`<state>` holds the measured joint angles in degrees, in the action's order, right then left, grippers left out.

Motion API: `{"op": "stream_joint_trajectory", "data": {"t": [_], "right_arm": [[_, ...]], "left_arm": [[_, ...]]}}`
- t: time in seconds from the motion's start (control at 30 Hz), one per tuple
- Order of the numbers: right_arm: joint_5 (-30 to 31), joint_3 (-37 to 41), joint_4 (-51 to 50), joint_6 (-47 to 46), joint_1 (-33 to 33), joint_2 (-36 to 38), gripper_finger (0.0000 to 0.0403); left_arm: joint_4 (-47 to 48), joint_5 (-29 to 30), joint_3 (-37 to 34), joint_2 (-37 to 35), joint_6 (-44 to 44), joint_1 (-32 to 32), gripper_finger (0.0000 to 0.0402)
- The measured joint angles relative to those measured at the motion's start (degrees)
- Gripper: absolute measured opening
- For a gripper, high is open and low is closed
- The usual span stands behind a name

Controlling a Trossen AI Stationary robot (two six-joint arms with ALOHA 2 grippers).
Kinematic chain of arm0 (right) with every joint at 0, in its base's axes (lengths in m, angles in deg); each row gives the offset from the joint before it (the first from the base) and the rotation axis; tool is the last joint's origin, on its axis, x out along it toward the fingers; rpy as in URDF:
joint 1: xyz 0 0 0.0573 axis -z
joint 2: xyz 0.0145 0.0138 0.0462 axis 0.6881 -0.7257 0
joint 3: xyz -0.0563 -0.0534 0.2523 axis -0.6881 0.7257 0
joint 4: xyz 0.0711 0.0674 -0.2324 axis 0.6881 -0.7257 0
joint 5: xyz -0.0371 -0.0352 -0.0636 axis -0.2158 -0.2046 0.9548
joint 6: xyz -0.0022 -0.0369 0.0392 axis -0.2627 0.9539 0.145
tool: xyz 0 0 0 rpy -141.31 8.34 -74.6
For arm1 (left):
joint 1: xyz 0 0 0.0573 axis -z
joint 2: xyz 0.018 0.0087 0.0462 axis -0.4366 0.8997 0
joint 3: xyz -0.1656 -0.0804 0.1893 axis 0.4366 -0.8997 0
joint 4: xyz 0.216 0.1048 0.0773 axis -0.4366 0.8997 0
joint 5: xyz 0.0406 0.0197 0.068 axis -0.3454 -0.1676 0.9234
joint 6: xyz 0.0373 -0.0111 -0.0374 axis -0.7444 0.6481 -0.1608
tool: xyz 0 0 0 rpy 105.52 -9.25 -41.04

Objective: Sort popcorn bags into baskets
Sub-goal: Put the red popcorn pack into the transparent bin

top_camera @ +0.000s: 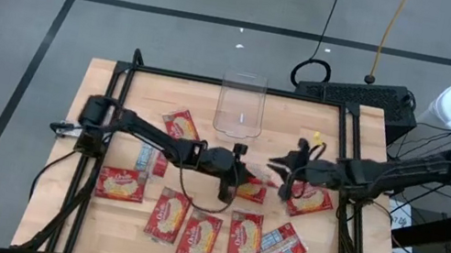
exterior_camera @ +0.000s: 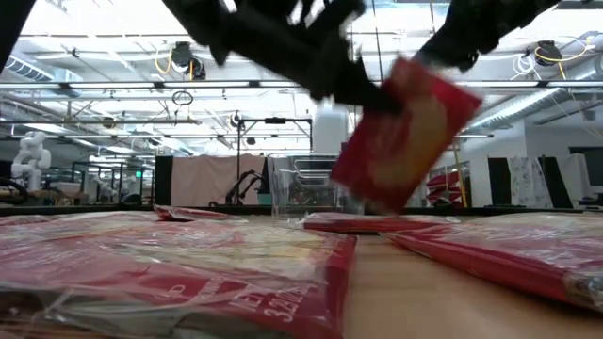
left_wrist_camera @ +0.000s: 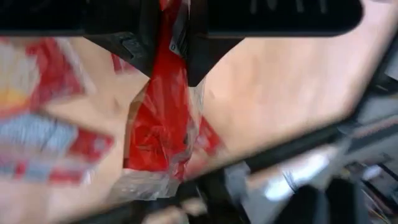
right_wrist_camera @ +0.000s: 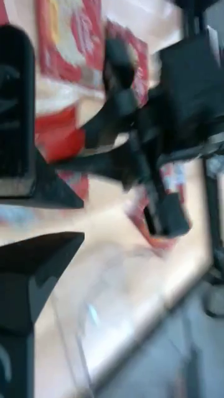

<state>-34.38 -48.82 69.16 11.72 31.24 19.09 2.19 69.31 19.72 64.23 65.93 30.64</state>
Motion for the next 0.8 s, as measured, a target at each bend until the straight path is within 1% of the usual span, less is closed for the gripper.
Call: {"op": "stream_joint_trajectory", "data": {"t": [0.1,0.17,0.23,0.33,0.43,0.53,0.63,0.67,0.7,0.8], "right_arm": [[7.2,0.0,0.5,5.4,-0.1,2.8,0.0096],[12.4,0.5,1.1,7.6,-0.1,4.1,0.0105],[14.5,1.9,1.7,9.2,-0.1,4.9,0.0110],[14.2,5.0,4.2,9.7,0.2,5.9,0.0113],[13.8,9.0,8.9,9.0,0.2,6.1,0.0114],[11.6,13.5,15.8,9.3,0.1,6.0,0.0114],[8.4,19.1,22.9,9.5,0.1,5.8,0.0114],[7.6,21.2,26.0,9.5,0.1,5.9,0.0114],[6.7,23.5,29.5,9.5,0.1,5.9,0.0114],[6.3,30.8,41.4,8.3,0.1,5.8,0.0114]], "left_arm": [[1.7,-0.1,0.0,-3.8,0.8,-0.9,0.0019],[2.3,-0.4,0.0,-6.7,2.1,-1.8,0.0017],[4.7,-0.6,0.0,-9.7,2.6,-2.8,0.0018],[7.5,-1.8,0.1,-13.4,2.8,-4.4,0.0027],[9.6,-2.6,0.0,-16.3,2.9,-6.1,0.0026],[8.9,-3.0,0.0,-19.4,2.9,-8.1,0.0019],[7.6,-3.0,0.0,-21.3,3.2,-11.0,0.0021],[8.1,-4.0,0.0,-21.9,3.7,-12.2,0.0025],[8.1,-6.4,0.0,-22.2,4.0,-13.5,0.0030],[4.4,-15.6,0.0,-22.3,5.2,-18.3,0.0036]]}}
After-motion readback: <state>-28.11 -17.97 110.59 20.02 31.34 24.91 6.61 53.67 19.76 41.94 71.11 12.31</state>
